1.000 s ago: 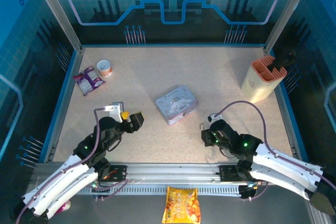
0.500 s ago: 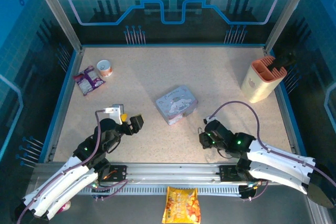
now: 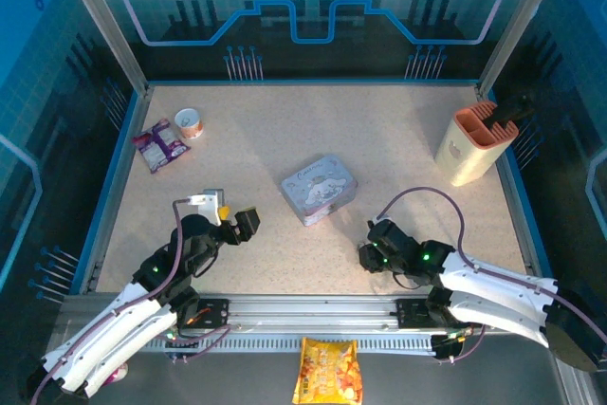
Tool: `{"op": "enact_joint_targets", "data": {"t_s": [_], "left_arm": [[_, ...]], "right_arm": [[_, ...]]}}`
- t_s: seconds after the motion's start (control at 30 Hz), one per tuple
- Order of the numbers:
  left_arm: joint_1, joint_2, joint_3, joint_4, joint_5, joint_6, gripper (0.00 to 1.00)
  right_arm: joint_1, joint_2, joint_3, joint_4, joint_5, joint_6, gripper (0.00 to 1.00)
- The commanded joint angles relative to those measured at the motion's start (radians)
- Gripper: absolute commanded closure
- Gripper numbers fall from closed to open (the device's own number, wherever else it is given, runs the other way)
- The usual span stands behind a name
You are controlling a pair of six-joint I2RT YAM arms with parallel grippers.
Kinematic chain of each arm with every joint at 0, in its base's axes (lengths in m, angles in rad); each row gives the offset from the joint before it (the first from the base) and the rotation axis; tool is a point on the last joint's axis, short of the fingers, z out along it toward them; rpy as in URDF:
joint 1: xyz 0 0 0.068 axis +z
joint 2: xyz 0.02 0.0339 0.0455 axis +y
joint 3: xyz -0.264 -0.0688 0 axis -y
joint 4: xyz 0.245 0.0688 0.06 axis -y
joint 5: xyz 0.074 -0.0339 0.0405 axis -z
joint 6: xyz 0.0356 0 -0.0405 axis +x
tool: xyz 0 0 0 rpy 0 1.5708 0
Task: Unlock a padlock with a key
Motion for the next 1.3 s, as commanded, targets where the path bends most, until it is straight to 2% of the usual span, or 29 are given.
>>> {"op": "enact_joint_targets", "data": {"t_s": [0.0,0.17,0.33,0.37,0.53,0.7,0.77,0.9,1.0,1.03,1.1,1.17,1.27], "left_arm": [[0.009,-0.009,-0.013,0.021,-0.019,0.031,0.11],[0.008,-0.008,-0.007,0.023,-0.033,0.033,0.11],[0.008,-0.009,0.003,0.028,-0.059,0.041,0.1],[0.008,-0.007,0.005,0.032,-0.065,0.046,0.02],[0.008,0.002,0.031,0.05,-0.122,0.08,0.01],[0.009,0.043,0.068,0.082,-0.299,0.156,0.01],[0.01,0.077,0.065,0.144,-0.382,0.229,0.01],[0.01,0.211,0.028,0.347,-0.619,0.36,0.01],[0.021,0.348,-0.02,0.588,-0.661,0.472,0.01],[0.023,0.38,-0.017,0.618,-0.658,0.497,0.01],[0.049,0.451,-0.012,0.7,-0.654,0.553,0.01],[0.094,0.511,-0.003,0.733,-0.629,0.583,0.01],[0.2,0.611,-0.001,0.752,-0.532,0.563,0.01]], "right_arm": [[-0.012,-0.039,-0.009,-0.015,0.003,0.005,0.65],[-0.015,-0.112,-0.004,-0.071,0.034,-0.01,0.57],[-0.021,-0.197,0.022,-0.133,0.063,-0.044,0.55],[-0.021,-0.215,0.03,-0.143,0.071,-0.055,0.55],[-0.026,-0.296,0.096,-0.162,0.134,-0.135,0.52],[-0.032,-0.337,0.175,-0.148,0.274,-0.294,0.37],[-0.039,-0.339,0.196,-0.121,0.345,-0.375,0.29],[-0.067,-0.321,0.191,-0.004,0.49,-0.58,0.16],[-0.119,-0.297,0.14,0.139,0.567,-0.752,0.11],[-0.143,-0.288,0.121,0.178,0.58,-0.788,0.11],[-0.221,-0.264,0.097,0.235,0.591,-0.788,0.09],[-0.309,-0.25,0.058,0.304,0.546,-0.77,0.08],[-0.438,-0.209,-0.022,0.454,0.464,-0.762,0.08]]}}
